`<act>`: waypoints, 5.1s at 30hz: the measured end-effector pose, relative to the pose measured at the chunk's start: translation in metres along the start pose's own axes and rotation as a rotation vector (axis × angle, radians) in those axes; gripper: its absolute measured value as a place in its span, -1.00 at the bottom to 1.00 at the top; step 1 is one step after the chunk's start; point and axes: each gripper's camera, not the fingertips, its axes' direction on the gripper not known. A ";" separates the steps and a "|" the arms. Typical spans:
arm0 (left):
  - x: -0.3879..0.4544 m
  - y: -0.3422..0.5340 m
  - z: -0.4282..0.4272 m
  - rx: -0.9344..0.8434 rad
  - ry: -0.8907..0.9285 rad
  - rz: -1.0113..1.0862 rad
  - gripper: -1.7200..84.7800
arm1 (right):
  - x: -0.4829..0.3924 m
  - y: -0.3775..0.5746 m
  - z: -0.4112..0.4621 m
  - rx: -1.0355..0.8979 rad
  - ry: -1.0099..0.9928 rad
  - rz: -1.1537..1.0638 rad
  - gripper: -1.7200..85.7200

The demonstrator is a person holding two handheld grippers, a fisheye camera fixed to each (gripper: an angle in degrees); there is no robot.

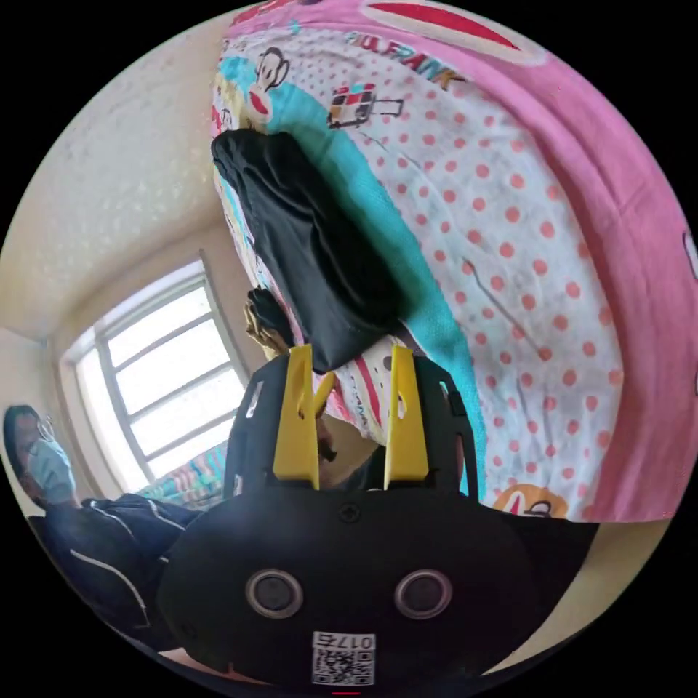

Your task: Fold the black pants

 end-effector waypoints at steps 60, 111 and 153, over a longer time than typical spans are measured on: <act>0.102 -0.101 0.010 0.306 0.470 -0.957 -0.80 | -0.082 0.001 0.133 0.277 -0.345 0.263 -0.87; 0.093 0.042 0.072 0.527 1.233 -0.700 -0.86 | -0.193 -0.071 0.085 0.045 -1.256 -0.402 -0.81; -0.162 0.008 0.697 -0.275 -0.748 0.956 -0.98 | -0.028 0.002 0.621 -0.503 1.628 -1.479 -0.95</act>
